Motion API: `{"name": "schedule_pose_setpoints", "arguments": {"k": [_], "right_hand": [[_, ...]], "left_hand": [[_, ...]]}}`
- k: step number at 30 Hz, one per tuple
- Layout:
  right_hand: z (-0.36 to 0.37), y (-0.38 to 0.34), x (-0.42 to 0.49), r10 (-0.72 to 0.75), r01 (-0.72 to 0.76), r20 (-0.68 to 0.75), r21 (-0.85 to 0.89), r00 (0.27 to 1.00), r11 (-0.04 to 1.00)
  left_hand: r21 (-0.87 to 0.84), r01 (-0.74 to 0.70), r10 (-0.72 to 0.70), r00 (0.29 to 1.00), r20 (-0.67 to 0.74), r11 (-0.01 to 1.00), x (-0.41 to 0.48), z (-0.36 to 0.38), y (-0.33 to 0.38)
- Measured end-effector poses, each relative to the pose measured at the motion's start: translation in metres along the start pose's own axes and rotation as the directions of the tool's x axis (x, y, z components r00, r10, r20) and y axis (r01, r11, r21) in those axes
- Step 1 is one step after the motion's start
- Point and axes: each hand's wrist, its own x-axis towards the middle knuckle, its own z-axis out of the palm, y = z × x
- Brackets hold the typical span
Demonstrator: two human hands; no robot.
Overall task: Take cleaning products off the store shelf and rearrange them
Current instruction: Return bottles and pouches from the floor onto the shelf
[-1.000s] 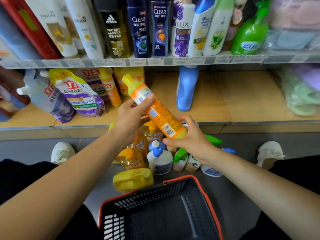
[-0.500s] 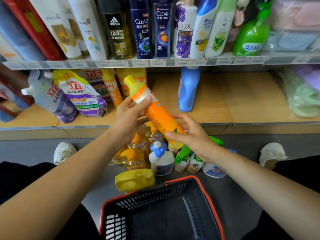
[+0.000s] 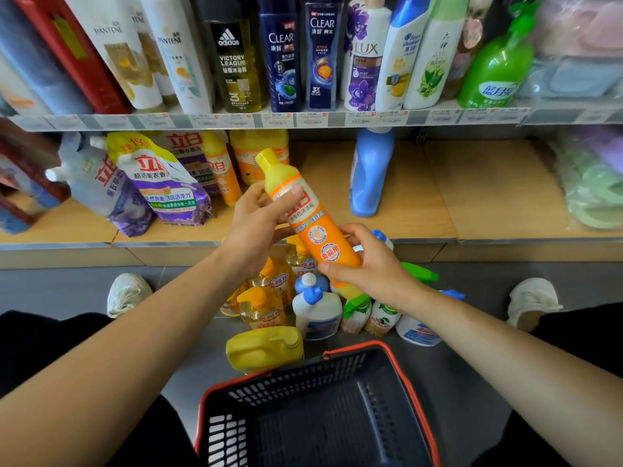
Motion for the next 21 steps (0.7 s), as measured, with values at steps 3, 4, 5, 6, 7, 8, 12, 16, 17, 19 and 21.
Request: {"name": "schedule_pose_setpoints", "arguments": {"k": [3,4,5,6,7,8,12,16,17,19,21], "right_hand": [[-0.002,0.001,0.004,0.021,-0.026,0.068,0.074,0.997,0.997],[-0.001,0.001,0.004,0.014,-0.020,0.066,0.080,0.998,0.997],[-0.001,0.002,0.004,0.009,-0.014,0.057,0.089,0.998,0.996],[0.000,0.003,0.004,0.008,-0.012,0.044,0.097,0.999,0.995],[0.000,0.004,0.004,0.007,-0.010,0.030,0.096,1.000,0.995],[0.001,0.006,0.004,0.006,-0.007,0.018,0.085,1.000,0.996],[0.000,0.011,0.006,0.033,-0.034,0.039,0.022,0.999,0.999],[0.001,0.007,0.009,0.022,-0.023,0.024,0.037,0.999,0.999],[0.002,0.005,0.010,-0.001,0.001,-0.001,0.063,1.000,0.998],[0.003,0.001,0.012,-0.047,0.051,-0.041,0.105,0.998,0.993],[0.002,-0.001,0.013,-0.087,0.093,-0.056,0.113,0.995,0.989]], "left_hand": [[-0.010,-0.017,0.017,0.999,0.050,1.000,-0.003,0.001,0.000],[-0.011,-0.021,0.021,0.998,0.064,1.000,-0.004,0.002,0.000],[-0.014,-0.027,0.028,0.997,0.074,1.000,-0.005,0.004,0.000],[-0.011,-0.038,0.039,0.996,0.080,0.999,-0.006,0.004,0.002],[-0.002,-0.056,0.056,0.995,0.081,0.998,-0.005,0.003,0.004],[0.009,-0.076,0.075,0.994,0.078,0.997,-0.005,0.002,0.007],[0.038,-0.120,0.117,0.990,0.074,0.992,-0.004,-0.005,0.013],[0.111,-0.192,0.180,0.977,0.113,0.975,-0.008,-0.001,0.006],[0.117,-0.205,0.190,0.974,0.125,0.972,-0.009,0.000,0.004],[0.118,-0.217,0.197,0.967,0.158,0.969,-0.011,0.001,0.001],[0.121,-0.224,0.199,0.961,0.192,0.967,-0.015,0.003,0.000]]}}
